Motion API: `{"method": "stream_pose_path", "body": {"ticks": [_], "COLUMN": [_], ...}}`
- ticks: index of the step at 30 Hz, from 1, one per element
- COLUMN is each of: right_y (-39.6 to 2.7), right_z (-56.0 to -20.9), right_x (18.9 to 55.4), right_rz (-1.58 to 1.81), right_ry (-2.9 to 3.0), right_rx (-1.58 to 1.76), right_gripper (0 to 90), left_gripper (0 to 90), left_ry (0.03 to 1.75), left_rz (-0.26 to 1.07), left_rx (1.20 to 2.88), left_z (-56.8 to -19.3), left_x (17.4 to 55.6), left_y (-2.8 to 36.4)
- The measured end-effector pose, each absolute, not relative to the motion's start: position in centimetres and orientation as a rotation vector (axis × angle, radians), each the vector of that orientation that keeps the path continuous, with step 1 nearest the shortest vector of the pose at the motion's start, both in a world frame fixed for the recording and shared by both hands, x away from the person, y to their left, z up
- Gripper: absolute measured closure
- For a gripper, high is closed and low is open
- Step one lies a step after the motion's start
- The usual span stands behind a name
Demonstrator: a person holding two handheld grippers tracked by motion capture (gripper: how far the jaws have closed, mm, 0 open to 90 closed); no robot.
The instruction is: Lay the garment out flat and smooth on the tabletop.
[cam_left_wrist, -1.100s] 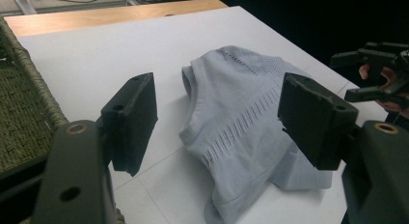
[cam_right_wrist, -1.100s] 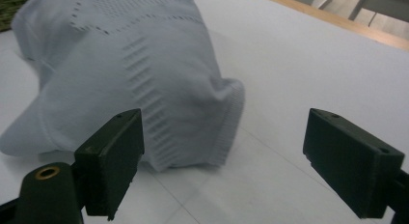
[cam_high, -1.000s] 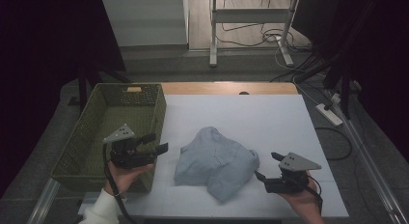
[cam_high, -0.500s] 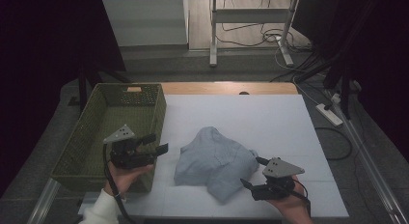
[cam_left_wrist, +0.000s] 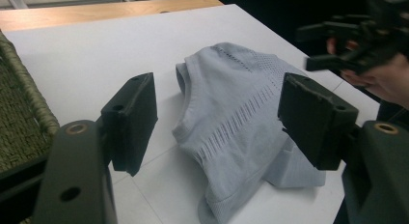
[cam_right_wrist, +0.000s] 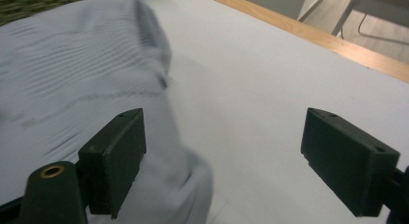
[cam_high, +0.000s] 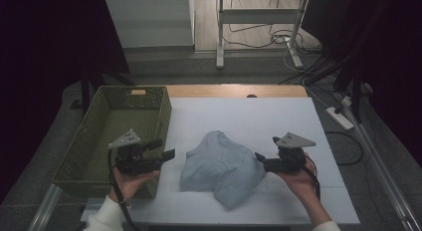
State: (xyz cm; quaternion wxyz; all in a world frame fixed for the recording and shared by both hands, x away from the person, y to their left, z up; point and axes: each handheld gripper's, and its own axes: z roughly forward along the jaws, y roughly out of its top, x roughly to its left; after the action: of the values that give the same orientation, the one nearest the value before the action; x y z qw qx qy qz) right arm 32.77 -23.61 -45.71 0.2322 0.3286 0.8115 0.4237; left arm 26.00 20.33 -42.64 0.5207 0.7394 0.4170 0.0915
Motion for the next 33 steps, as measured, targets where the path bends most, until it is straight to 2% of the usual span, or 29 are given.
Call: {"method": "stream_pose_path", "body": {"ticks": [6, 12, 33], "right_y": [-22.1, -21.5, -20.0], "right_z": [-46.7, -47.4, -50.4], "right_x": [36.0, 37.4, 34.4], "right_rz": [1.106, 1.082, 0.898], "right_ry": [2.268, 2.302, 2.576], "right_rx": [0.949, 0.994, 0.942], "right_gripper": [18.3, 20.0, 20.3], "left_gripper": [30.4, 30.5, 30.4], "left_ry": [1.001, 0.993, 0.973], "left_rz": [0.219, 0.222, 0.217], "left_rx": [1.771, 1.77, 1.776], "left_z": [-42.6, -42.5, -42.4], "left_x": [25.9, 25.7, 25.7], "left_y": [20.4, 20.3, 19.9]}}
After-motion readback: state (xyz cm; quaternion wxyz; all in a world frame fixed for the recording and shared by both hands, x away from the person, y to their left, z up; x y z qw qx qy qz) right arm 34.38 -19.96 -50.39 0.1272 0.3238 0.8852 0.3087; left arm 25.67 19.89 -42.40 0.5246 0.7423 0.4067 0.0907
